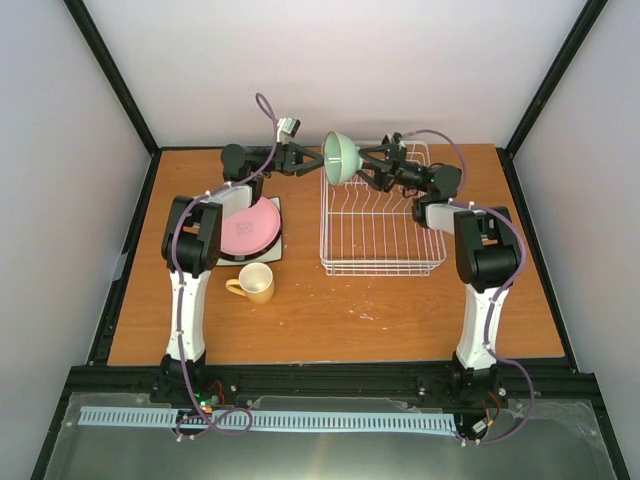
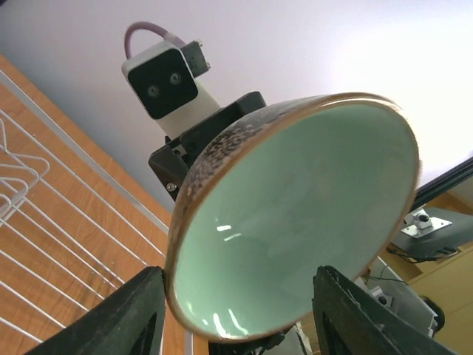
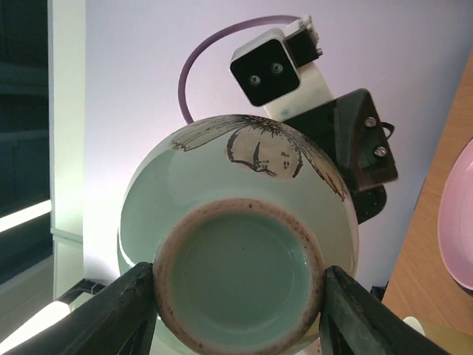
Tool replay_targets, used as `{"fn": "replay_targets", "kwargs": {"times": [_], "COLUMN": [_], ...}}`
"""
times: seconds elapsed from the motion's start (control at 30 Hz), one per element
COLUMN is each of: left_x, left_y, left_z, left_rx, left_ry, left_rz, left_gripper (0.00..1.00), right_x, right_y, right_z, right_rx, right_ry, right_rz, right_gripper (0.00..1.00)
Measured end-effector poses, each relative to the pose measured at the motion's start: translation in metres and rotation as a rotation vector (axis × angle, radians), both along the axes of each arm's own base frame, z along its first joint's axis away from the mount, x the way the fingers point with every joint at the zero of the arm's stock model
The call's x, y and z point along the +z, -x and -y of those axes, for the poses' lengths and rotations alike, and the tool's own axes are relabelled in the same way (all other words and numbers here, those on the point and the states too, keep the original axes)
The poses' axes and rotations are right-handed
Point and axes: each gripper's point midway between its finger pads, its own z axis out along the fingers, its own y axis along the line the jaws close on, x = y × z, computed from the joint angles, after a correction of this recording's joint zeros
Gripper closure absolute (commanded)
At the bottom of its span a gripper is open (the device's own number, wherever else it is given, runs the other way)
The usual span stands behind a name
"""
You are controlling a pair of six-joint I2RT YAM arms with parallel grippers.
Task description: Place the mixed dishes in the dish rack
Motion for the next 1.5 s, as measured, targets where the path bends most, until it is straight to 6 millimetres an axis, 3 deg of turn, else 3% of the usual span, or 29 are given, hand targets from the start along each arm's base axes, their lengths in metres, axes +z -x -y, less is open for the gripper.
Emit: {"fn": "replay_targets", "kwargs": {"times": [0.2,0.33,0.5,0.67,0.8,0.87,0.93,0.97,1.03,1.1,1.2,1.27,1.4,1.5], "left_x": [0.02,0.033,0.027,0.013,0.003,0.01,0.022,0.027,0.038,0.051,0.061,0.057,0.025,-0.01], "left_y": [-0.012,-0.018,-0.028,-0.045,-0.084,-0.11,-0.126,-0.129,-0.128,-0.123,-0.116,-0.115,-0.11,-0.101], "left_z": [-0.007,-0.009,-0.009,-0.023,-0.058,-0.076,-0.097,-0.109,-0.127,-0.139,-0.147,-0.153,-0.165,-0.176], "left_rx": [0.025,0.033,0.042,0.076,0.21,0.33,0.451,0.508,0.605,0.69,0.762,0.802,0.845,0.864], "left_ry": [0.014,0.02,0.004,-0.031,-0.084,-0.131,-0.196,-0.234,-0.31,-0.387,-0.474,-0.536,-0.66,-0.753], "left_rz": [0.085,0.13,0.122,0.101,0.095,0.115,0.161,0.181,0.217,0.27,0.326,0.337,0.294,0.232], "left_gripper": [0.44,0.45,0.48,0.5,0.5,0.5,0.5,0.5,0.5,0.5,0.5,0.5,0.5,0.5], "right_x": [-0.01,-0.016,-0.031,-0.034,-0.008,0.017,0.056,0.067,0.07,0.052,-0.004,-0.046,-0.114,-0.13], "right_y": [-0.008,-0.01,-0.002,0.021,0.039,0.025,-0.007,-0.016,-0.013,-0.002,0.018,0.038,0.094,0.111], "right_z": [0.032,0.039,0.041,0.057,0.076,0.083,0.09,0.094,0.102,0.109,0.115,0.121,0.146,0.167], "right_rx": [-0.06,-0.074,-0.056,-0.043,-0.082,-0.154,-0.295,-0.35,-0.408,-0.416,-0.383,-0.336,-0.247,-0.267], "right_ry": [0.014,0.019,0.042,0.089,0.162,0.229,0.358,0.435,0.589,0.73,1.007,1.171,1.428,1.532], "right_rz": [-0.035,-0.053,-0.092,-0.11,-0.017,0.068,0.211,0.269,0.33,0.307,0.214,0.149,0.003,-0.037], "right_gripper": [0.97,0.97,0.97,0.97,0.97,0.97,0.97,0.97,0.97,0.97,0.97,0.97,0.97,0.97]}}
